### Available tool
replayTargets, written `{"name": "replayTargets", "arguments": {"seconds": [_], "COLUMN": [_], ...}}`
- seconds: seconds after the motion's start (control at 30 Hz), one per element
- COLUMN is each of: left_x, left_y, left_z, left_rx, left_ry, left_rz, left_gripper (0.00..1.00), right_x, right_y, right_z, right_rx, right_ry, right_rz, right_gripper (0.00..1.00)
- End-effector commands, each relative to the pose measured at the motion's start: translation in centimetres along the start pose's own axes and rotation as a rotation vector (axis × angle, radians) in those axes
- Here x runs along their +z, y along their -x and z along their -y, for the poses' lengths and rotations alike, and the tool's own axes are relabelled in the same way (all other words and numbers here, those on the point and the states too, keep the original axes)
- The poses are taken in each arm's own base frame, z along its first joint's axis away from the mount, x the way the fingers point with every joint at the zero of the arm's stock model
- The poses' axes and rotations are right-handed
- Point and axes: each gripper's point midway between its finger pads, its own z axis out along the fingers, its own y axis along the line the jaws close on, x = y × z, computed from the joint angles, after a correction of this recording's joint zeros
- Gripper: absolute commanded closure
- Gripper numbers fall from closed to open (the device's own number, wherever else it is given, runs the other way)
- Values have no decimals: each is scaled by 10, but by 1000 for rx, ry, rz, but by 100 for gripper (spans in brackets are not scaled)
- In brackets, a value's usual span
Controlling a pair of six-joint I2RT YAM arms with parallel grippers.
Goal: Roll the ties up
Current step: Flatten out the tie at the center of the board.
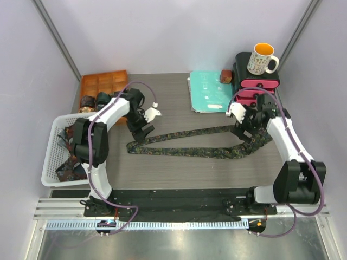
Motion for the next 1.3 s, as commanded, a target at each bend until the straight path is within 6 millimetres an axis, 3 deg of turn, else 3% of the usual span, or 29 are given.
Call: {"name": "replayTargets", "arguments": {"seconds": [0.0,0.17,0.2,0.37,0.47,0.53,0.6,0.73,0.77,0.8,0.87,0.97,1.17,1.27], "left_x": [19,41,46,52,50,37,25,-2,-5,-13,-14,-21,-26,-19], "left_y": [1,-24,-38,-61,-70,-79,-80,-52,-39,-21,-6,34,100,112], "left_z": [-6,-13,-12,-20,-30,-35,-32,-11,-5,-8,-4,-5,-1,0], "left_rx": [-23,18,42,64,72,59,63,135,148,169,170,202,195,203], "left_ry": [85,117,121,138,145,133,103,11,-24,-11,-35,-22,-23,-38], "left_rz": [-29,-127,-171,-210,-228,-239,-236,-110,-56,-24,-7,67,229,237], "left_gripper": [22,37,42,55,60,61,58,33,30,25,25,25,25,25], "right_x": [6,21,24,36,47,52,54,52,47,56,56,72,98,104], "right_y": [-7,-41,-46,-64,-65,-60,-44,-7,3,7,21,28,15,10], "right_z": [-21,-8,-10,-15,-9,-10,-1,31,49,50,58,57,54,50], "right_rx": [221,329,375,464,552,617,697,610,530,495,405,268,180,157], "right_ry": [143,141,141,156,127,135,138,133,119,162,190,231,252,270], "right_rz": [-69,-219,-246,-336,-352,-339,-270,-94,-53,-35,-32,-48,-115,-123], "right_gripper": [10,28,32,48,53,57,58,54,54,53,53,54,60,59]}}
